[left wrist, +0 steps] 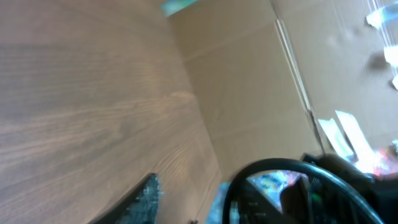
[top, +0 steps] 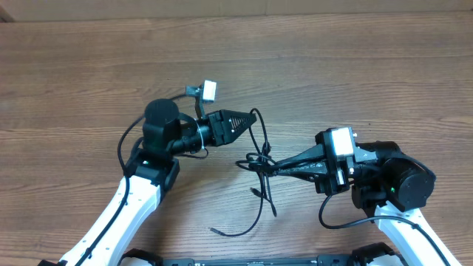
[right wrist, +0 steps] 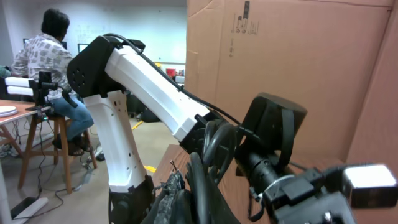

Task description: Untangle cables

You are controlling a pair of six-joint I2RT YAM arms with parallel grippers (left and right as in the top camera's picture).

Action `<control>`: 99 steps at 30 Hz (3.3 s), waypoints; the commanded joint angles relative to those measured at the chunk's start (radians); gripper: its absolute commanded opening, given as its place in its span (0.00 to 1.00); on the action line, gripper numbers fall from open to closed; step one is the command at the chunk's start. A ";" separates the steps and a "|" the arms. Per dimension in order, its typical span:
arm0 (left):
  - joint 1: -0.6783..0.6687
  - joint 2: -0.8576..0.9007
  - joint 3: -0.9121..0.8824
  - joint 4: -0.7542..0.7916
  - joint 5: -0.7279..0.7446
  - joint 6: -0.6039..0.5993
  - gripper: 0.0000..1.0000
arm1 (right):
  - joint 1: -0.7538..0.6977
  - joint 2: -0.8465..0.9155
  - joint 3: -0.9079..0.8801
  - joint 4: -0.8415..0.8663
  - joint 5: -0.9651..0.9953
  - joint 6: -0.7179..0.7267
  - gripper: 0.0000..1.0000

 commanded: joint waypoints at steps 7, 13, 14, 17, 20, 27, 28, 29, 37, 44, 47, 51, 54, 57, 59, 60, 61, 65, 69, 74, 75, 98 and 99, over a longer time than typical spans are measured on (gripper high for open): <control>0.017 0.009 0.008 0.357 0.351 0.381 0.74 | 0.012 -0.025 0.017 0.010 0.010 0.027 0.04; 0.017 0.009 0.008 0.381 0.510 0.527 0.74 | 0.012 -0.025 0.017 0.010 0.052 0.056 0.04; 0.017 0.009 0.008 0.381 0.549 0.552 0.75 | 0.012 -0.025 0.017 0.010 0.064 0.072 0.04; 0.017 0.009 0.008 0.380 0.644 0.617 0.76 | 0.012 -0.025 0.017 0.010 0.108 0.117 0.04; 0.016 0.009 0.008 0.380 0.674 0.634 0.75 | 0.012 -0.025 0.017 0.010 0.135 0.161 0.04; 0.016 0.009 0.008 0.381 0.674 0.644 0.73 | 0.012 -0.025 0.017 0.011 0.134 0.236 0.04; 0.016 0.009 0.008 0.381 0.673 0.644 0.73 | 0.012 -0.025 0.017 0.011 0.134 0.237 0.04; 0.016 0.009 0.008 0.380 0.673 0.644 0.73 | 0.012 -0.025 0.017 0.011 0.134 0.241 0.04; 0.016 0.009 0.008 0.380 0.669 0.674 0.69 | 0.012 -0.025 0.017 0.011 0.139 0.311 0.04; 0.016 0.009 0.008 0.380 0.668 0.764 0.67 | 0.012 -0.025 0.017 0.011 0.143 0.364 0.04; 0.016 0.009 0.008 0.380 0.649 0.860 0.68 | 0.019 -0.025 0.017 0.011 0.142 0.364 0.04; 0.016 0.009 0.008 0.377 0.580 0.911 0.77 | 0.045 -0.025 0.017 0.011 0.142 0.364 0.04; 0.016 0.009 0.008 0.377 0.580 0.936 0.82 | 0.062 -0.025 0.017 0.011 0.142 0.363 0.04; 0.014 0.009 0.008 0.377 0.602 0.935 0.81 | 0.069 -0.025 0.017 0.010 0.142 0.363 0.04; 0.008 0.009 0.008 0.377 0.636 0.935 0.78 | 0.069 -0.024 0.017 0.010 0.142 0.363 0.04; 0.003 0.009 0.008 0.377 0.653 0.935 0.77 | 0.069 -0.024 0.017 0.010 0.142 0.362 0.04; -0.003 0.009 0.008 0.377 0.669 0.935 0.76 | 0.069 -0.024 0.017 0.010 0.142 0.362 0.04; -0.047 0.009 0.008 0.377 0.695 0.935 0.73 | 0.069 -0.024 0.017 0.010 0.142 0.359 0.04; -0.102 0.009 0.008 0.378 0.695 0.935 0.72 | 0.069 -0.024 0.017 0.008 0.142 0.355 0.04; -0.122 0.009 0.008 0.385 0.695 0.935 0.63 | 0.069 -0.024 0.017 -0.002 0.142 0.355 0.04; -0.122 0.009 0.008 0.385 0.696 0.935 0.61 | 0.069 -0.024 0.017 -0.006 0.142 0.355 0.04; -0.121 0.009 0.008 0.383 0.576 0.902 0.04 | 0.069 -0.024 0.017 -0.047 0.157 0.310 0.04; -0.121 0.009 0.008 0.383 0.552 0.884 0.04 | 0.069 -0.024 0.017 -0.047 0.157 0.310 0.04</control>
